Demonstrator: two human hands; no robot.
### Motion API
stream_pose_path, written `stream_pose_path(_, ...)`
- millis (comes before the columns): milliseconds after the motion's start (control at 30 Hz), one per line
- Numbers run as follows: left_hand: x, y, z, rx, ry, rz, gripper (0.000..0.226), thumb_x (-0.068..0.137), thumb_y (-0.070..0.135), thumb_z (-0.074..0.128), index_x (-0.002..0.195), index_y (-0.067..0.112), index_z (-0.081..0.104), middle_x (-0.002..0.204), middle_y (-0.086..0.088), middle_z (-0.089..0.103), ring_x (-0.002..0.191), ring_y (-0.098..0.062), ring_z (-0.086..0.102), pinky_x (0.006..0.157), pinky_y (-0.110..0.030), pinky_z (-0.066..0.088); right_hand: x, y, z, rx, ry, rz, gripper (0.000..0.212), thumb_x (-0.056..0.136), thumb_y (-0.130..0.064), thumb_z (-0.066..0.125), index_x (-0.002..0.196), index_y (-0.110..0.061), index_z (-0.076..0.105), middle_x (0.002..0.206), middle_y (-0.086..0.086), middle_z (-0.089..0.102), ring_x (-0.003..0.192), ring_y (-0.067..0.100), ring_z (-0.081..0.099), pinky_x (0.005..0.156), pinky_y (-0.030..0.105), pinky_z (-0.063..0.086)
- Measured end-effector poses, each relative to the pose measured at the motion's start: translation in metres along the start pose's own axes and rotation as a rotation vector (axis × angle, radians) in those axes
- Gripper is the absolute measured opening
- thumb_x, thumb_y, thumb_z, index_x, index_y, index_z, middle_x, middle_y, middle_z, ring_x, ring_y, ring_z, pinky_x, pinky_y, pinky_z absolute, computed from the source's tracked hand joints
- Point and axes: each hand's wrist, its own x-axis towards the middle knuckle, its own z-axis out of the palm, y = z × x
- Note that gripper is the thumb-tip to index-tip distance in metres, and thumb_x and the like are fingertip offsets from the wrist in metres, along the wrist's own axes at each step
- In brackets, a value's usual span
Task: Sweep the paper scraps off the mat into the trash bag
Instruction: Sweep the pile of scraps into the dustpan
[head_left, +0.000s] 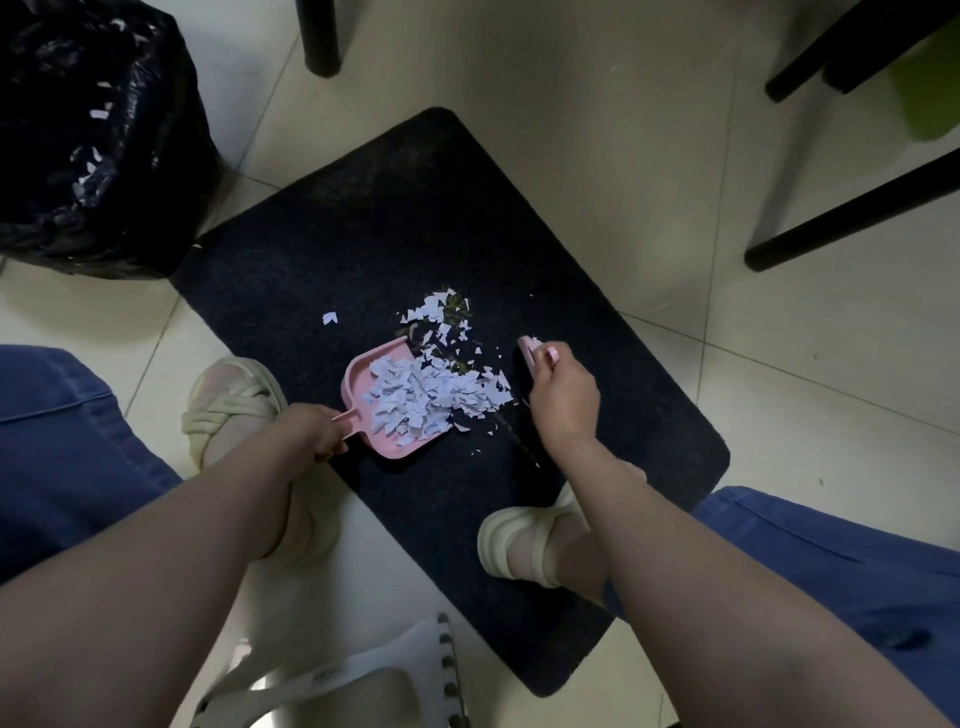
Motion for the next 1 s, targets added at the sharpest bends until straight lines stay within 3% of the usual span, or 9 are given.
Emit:
stream_pose_path(167, 0.007, 0.000, 0.000, 0.057, -0.003, -0.008, 0.030, 0.101, 0.024, 0.043, 0.114, 0.004, 0.063, 0.066, -0.003, 0.054, 0.050, -0.015, 0.042, 0.045, -0.023, 0.033, -0.007, -0.003, 0.026, -0.034, -0.008, 0.130, 0.026, 0.102, -0.023, 0.040, 0.103, -0.005, 0.059, 0.090, 0.017, 0.064, 0.085, 0.035, 0.059, 0.063, 0.031, 0.032)
stream_pose_path(433, 0.019, 0.002, 0.001, 0.151, -0.007, -0.034, 0.027, 0.100, 0.021, 0.046, 0.114, 0.008, 0.064, 0.070, -0.004, 0.058, 0.052, -0.015, 0.046, 0.045, -0.023, 0.036, -0.021, -0.048, 0.055, -0.019, -0.220, -0.050, 0.030, 0.103, -0.028, 0.041, 0.102, -0.006, 0.060, 0.085, 0.015, 0.068, 0.078, 0.035, 0.062, 0.063, 0.037, 0.043)
stream_pose_path(600, 0.022, -0.002, 0.000, 0.144, -0.004, -0.016, 0.028, 0.100, 0.022, 0.046, 0.117, 0.008, 0.063, 0.081, -0.008, 0.065, 0.056, -0.018, 0.048, 0.049, -0.024, 0.036, -0.024, -0.063, 0.056, -0.046, -0.310, -0.116, 0.027, 0.103, -0.028, 0.041, 0.107, -0.009, 0.060, 0.090, 0.016, 0.069, 0.083, 0.035, 0.062, 0.065, 0.035, 0.038)
stream_pose_path(700, 0.021, -0.001, -0.002, 0.127, -0.019, -0.006, 0.030, 0.101, 0.024, 0.043, 0.117, 0.008, 0.063, 0.067, -0.002, 0.057, 0.051, -0.015, 0.044, 0.048, -0.024, 0.035, -0.024, -0.069, 0.053, -0.044, -0.333, -0.126, 0.027, 0.102, -0.028, 0.042, 0.107, -0.010, 0.061, 0.090, 0.016, 0.069, 0.084, 0.036, 0.063, 0.071, 0.039, 0.046)
stream_pose_path(1000, 0.007, -0.001, -0.003, 0.061, -0.035, 0.047, 0.029, 0.102, 0.023, 0.043, 0.115, 0.007, 0.062, 0.065, -0.002, 0.053, 0.046, -0.013, 0.038, 0.042, -0.022, 0.029, -0.019, -0.069, 0.034, 0.042, -0.308, -0.044, 0.026, 0.101, -0.031, 0.043, 0.105, -0.014, 0.063, 0.088, 0.010, 0.070, 0.083, 0.028, 0.065, 0.076, 0.042, 0.052)
